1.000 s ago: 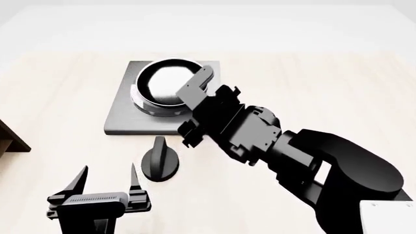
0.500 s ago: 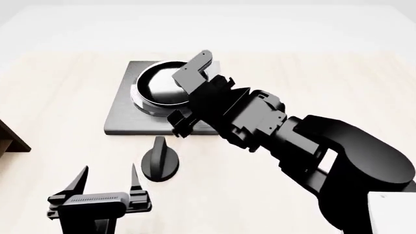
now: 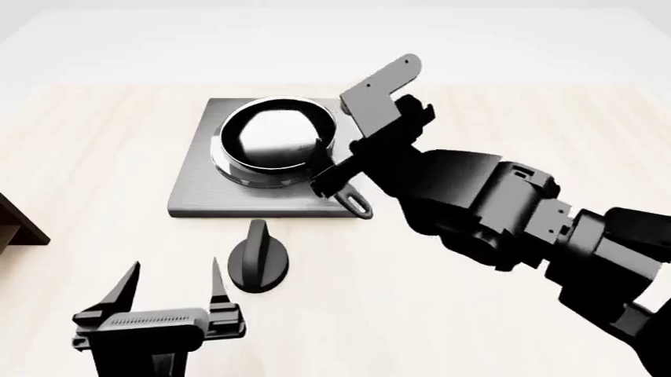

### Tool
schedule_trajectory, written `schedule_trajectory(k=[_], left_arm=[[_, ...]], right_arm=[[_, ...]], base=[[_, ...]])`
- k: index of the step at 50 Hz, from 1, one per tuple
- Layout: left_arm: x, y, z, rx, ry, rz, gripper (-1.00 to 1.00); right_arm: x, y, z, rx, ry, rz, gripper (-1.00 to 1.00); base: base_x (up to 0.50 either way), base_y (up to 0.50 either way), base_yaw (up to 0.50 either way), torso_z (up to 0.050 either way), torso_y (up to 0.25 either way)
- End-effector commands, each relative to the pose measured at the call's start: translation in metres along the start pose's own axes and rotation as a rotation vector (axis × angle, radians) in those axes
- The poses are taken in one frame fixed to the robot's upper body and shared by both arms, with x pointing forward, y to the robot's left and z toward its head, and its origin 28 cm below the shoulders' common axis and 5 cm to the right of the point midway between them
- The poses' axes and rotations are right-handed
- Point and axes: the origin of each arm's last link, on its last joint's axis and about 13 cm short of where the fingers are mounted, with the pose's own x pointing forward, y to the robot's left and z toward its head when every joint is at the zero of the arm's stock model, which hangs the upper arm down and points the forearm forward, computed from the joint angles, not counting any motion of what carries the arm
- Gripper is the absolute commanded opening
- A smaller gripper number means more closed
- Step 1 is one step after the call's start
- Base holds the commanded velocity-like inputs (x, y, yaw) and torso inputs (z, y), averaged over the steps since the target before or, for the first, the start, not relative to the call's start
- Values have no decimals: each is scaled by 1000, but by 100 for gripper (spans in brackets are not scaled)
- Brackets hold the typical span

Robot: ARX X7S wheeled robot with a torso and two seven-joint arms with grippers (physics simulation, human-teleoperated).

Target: Turn on the stove and put the frying pan on it.

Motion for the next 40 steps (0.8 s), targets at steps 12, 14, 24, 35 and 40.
schedule_trajectory(k=[12, 14, 24, 35, 40], left_arm=[[-4, 10, 34, -29, -212, 74, 100], [-5, 11, 38, -40, -245, 78, 100], [-22, 13, 60, -43, -472, 84, 100], [-50, 14, 86, -60, -838, 175, 100], [-57, 14, 91, -36, -966, 271, 100]], right_arm=[[-156, 15, -75, 269, -524, -472, 100], [-164, 16, -81, 268, -559, -505, 100], [-214, 22, -90, 292, -760, -727, 100], [-248, 28, -96, 320, -1051, -895, 100], [-261, 32, -96, 290, -1214, -985, 100]], base=[[0, 0, 0, 0, 0], [0, 0, 0, 0, 0], [0, 0, 0, 0, 0], [0, 0, 0, 0, 0], [0, 0, 0, 0, 0]])
